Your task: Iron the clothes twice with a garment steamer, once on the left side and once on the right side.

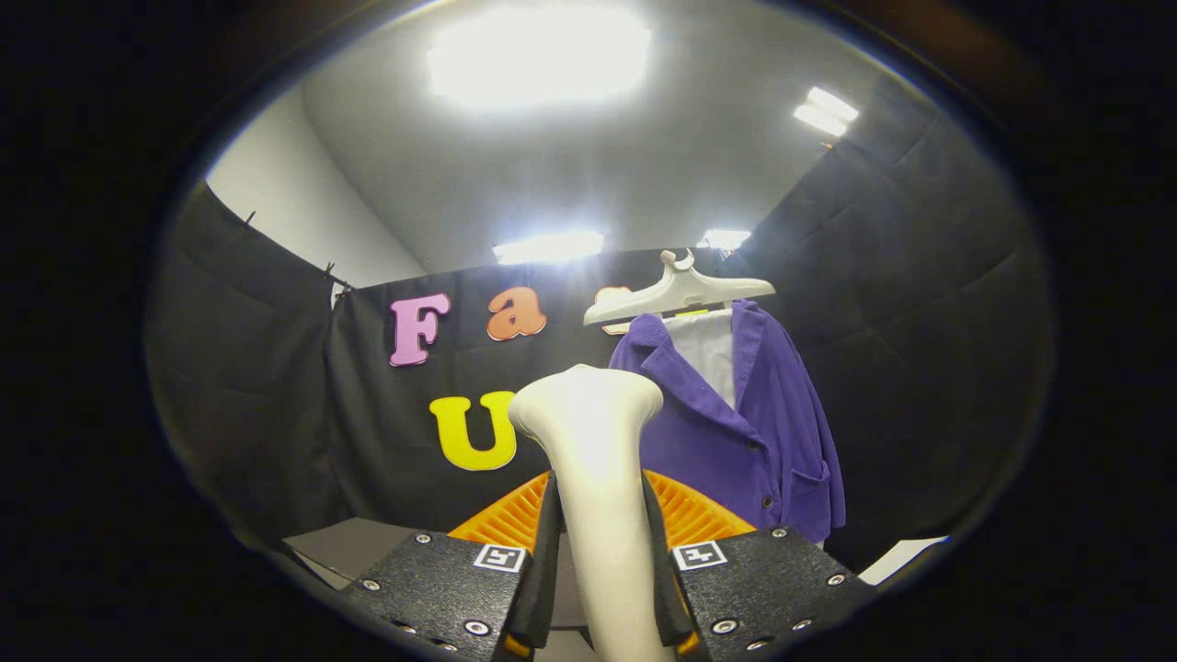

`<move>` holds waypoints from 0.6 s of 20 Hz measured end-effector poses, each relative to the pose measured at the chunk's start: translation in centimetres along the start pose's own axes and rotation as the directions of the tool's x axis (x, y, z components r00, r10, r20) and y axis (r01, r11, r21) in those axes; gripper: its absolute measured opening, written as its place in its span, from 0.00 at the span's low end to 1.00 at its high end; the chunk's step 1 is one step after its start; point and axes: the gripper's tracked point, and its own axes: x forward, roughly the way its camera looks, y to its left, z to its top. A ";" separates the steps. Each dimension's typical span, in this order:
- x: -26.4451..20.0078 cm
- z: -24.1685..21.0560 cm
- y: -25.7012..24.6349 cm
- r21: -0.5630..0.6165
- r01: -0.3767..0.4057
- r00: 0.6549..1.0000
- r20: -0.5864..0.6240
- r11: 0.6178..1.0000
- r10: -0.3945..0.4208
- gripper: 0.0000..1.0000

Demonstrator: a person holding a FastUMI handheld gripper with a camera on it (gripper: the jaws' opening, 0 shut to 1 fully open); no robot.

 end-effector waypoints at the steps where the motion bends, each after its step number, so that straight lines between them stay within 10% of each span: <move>1: 1.3 0.5 -0.2 -0.012 0.017 1.000 0.018 1.000 -0.016 0.43; 12: 15.8 0.4 -5.1 -0.033 0.138 0.990 0.044 0.990 -0.137 0.43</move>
